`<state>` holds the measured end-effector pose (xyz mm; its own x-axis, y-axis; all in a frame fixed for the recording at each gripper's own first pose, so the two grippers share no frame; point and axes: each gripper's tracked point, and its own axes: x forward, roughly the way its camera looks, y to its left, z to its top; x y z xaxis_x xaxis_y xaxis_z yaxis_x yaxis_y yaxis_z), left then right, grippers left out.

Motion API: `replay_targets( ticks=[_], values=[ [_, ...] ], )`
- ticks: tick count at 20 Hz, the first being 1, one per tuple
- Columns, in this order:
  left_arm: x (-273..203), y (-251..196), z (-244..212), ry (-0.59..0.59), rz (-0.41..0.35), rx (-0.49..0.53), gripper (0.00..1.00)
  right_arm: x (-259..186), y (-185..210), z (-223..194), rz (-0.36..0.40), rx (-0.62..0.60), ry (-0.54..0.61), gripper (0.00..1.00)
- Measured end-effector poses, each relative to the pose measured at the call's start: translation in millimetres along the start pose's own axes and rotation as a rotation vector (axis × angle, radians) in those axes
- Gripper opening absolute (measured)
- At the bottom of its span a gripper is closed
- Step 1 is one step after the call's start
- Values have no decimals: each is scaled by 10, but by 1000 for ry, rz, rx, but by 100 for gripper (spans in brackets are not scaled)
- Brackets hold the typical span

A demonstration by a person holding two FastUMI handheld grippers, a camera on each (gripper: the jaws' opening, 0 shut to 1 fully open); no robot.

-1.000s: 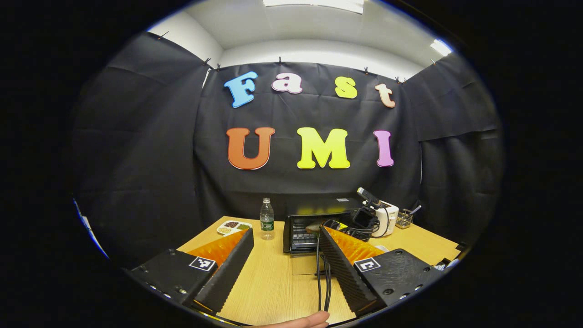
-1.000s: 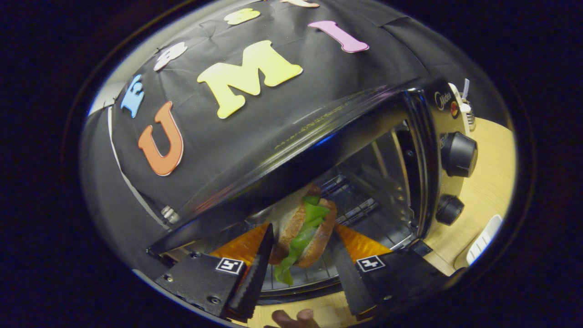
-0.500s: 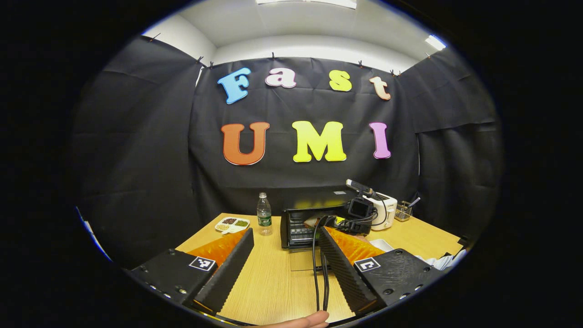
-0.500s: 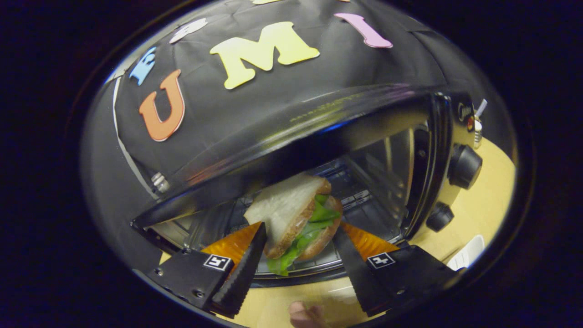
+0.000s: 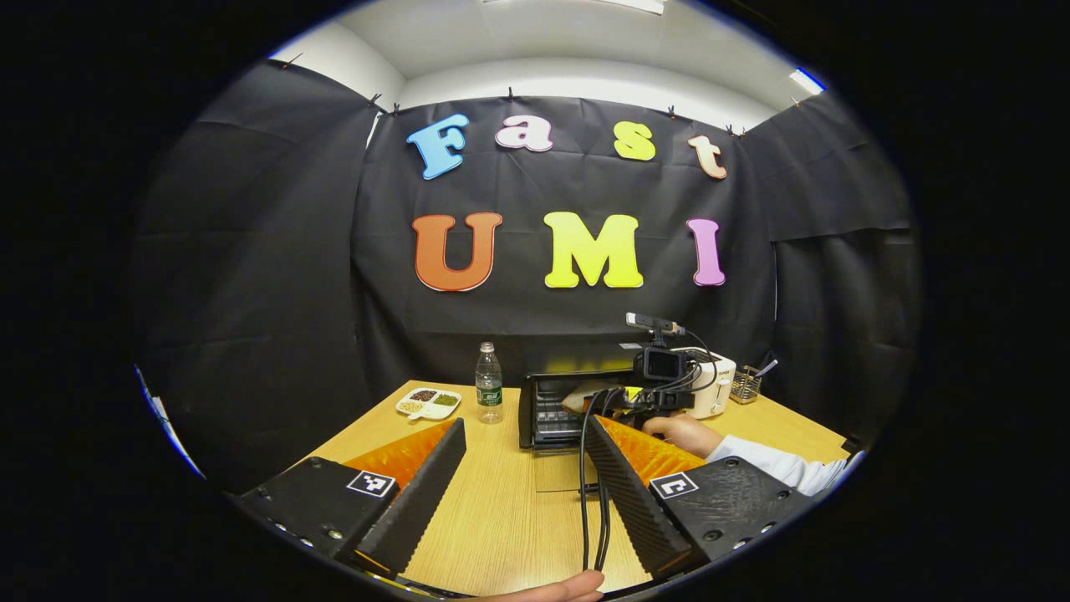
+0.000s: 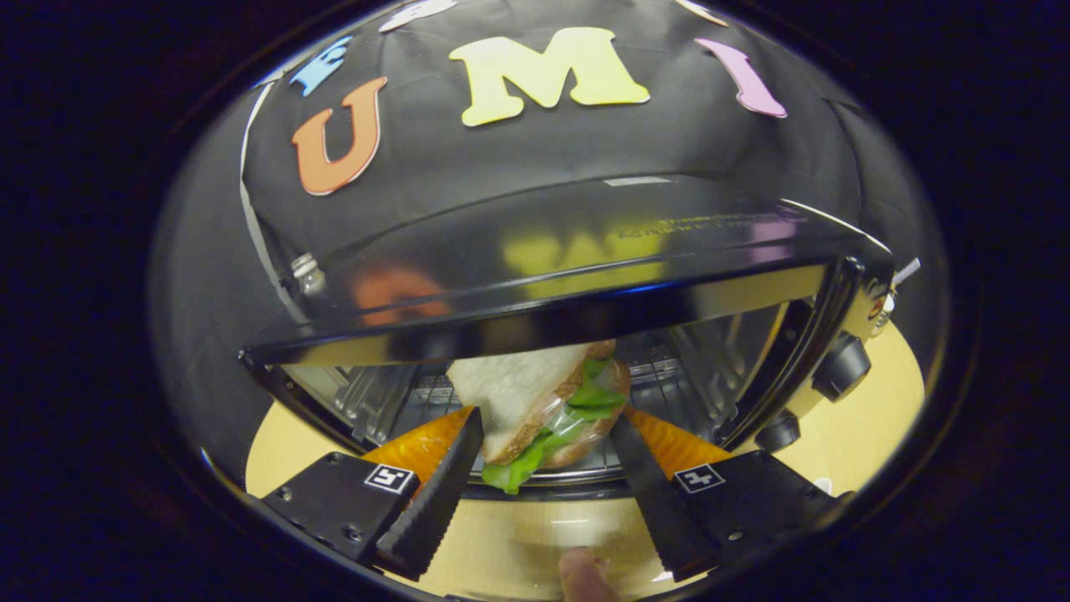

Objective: Open the electric oven with the left hand, put the food in, and close the electric oven.

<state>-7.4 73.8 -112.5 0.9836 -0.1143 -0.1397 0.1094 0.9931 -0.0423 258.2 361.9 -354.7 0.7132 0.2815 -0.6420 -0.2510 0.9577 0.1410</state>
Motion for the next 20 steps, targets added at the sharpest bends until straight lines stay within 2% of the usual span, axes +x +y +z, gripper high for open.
replay_targets(
  ticks=[4, 6, 10, 16, 20],
  values=[
    [19, 32, -44, 10, 4, -8, 95, -108, -7, 8, 16, -81, 29, 99],
    [29, 33, -68, 16, 5, -13, 95, -176, -5, -9, 34, -80, 47, 99],
    [41, 59, -133, 28, 13, -19, 95, -202, 9, 86, 86, -10, -4, 99],
    [68, 61, -158, 29, 15, -13, 95, -303, -128, -125, 118, 72, 59, 98],
    [113, 10, -183, 31, 5, -22, 95, -402, -252, -125, 126, 103, 46, 98]
  ],
)
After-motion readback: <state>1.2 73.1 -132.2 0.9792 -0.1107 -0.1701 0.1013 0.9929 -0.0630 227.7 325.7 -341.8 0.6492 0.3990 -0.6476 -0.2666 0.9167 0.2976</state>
